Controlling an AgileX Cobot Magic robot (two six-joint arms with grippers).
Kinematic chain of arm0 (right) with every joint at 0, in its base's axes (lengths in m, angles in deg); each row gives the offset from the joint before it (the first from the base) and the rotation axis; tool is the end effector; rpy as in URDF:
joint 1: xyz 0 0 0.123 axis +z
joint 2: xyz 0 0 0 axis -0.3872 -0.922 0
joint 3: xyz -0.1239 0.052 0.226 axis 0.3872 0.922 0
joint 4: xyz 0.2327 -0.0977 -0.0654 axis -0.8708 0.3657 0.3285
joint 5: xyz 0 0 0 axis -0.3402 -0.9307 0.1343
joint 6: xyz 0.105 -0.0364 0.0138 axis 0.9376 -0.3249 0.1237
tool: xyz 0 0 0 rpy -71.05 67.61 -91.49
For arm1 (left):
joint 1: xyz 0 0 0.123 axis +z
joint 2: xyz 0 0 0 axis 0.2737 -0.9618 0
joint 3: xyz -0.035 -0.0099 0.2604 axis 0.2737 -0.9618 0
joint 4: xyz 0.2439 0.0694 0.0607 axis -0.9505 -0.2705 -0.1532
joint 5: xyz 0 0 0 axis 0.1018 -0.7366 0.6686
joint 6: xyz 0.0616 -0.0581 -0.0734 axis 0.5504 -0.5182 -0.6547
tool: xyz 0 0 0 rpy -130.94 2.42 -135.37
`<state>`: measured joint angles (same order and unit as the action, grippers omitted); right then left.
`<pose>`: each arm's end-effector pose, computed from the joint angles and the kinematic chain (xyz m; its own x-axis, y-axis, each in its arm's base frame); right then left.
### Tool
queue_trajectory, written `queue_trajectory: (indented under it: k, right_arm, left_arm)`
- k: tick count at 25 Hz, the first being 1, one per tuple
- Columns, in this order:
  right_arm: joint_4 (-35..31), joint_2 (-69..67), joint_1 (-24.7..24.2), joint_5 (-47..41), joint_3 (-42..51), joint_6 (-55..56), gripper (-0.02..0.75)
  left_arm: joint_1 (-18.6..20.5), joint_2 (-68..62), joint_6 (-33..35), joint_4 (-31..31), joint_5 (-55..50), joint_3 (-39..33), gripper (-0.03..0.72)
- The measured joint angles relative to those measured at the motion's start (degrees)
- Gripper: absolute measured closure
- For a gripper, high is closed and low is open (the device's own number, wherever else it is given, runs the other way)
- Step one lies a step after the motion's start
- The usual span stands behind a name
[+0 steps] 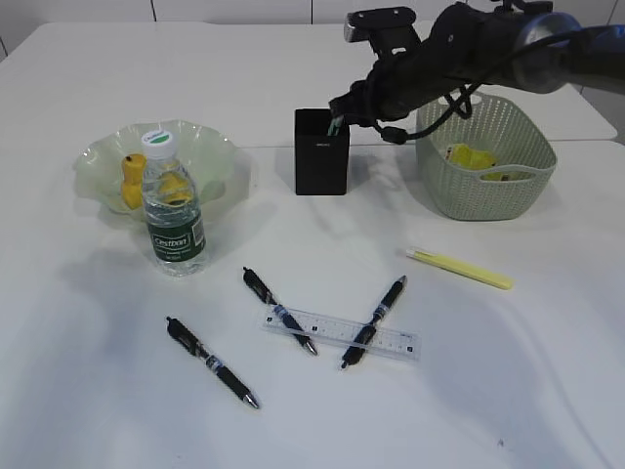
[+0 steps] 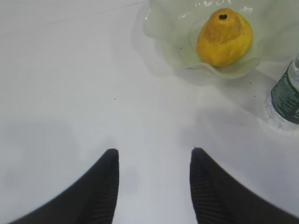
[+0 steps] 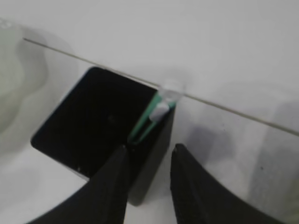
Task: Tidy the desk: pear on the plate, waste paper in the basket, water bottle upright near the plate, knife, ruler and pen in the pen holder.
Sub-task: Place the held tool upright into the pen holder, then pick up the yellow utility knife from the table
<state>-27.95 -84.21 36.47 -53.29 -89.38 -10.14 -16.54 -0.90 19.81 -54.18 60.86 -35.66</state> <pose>0.5343 0.1477 0.1668 -0.5779 -0.2444 -0.7787 -0.4094 0.9122 0.0175 0.2930 0.0017 0.2093 -0.6440 0.1209 -0.7554 0.0512 0.9920 0.1152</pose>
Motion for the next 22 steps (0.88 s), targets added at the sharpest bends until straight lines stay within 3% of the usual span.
queue_trajectory:
  k: [3, 7, 22]
  right_arm:
    - [7.87, 0.87, 0.00, -4.85, 0.00, 6.11, 0.508]
    - [13.12, 3.00, -0.21, -10.09, 0.00, 8.19, 0.508]
    - [23.73, 6.66, -0.21, -36.96, -0.17, 8.45, 0.507]
  left_arm:
    - [0.00, 0.00, 0.00, 0.00, 0.00, 0.00, 0.340]
    - [0.00, 0.00, 0.00, 0.00, 0.00, 0.00, 0.340]
    - [0.00, 0.00, 0.00, 0.00, 0.00, 0.00, 0.340]
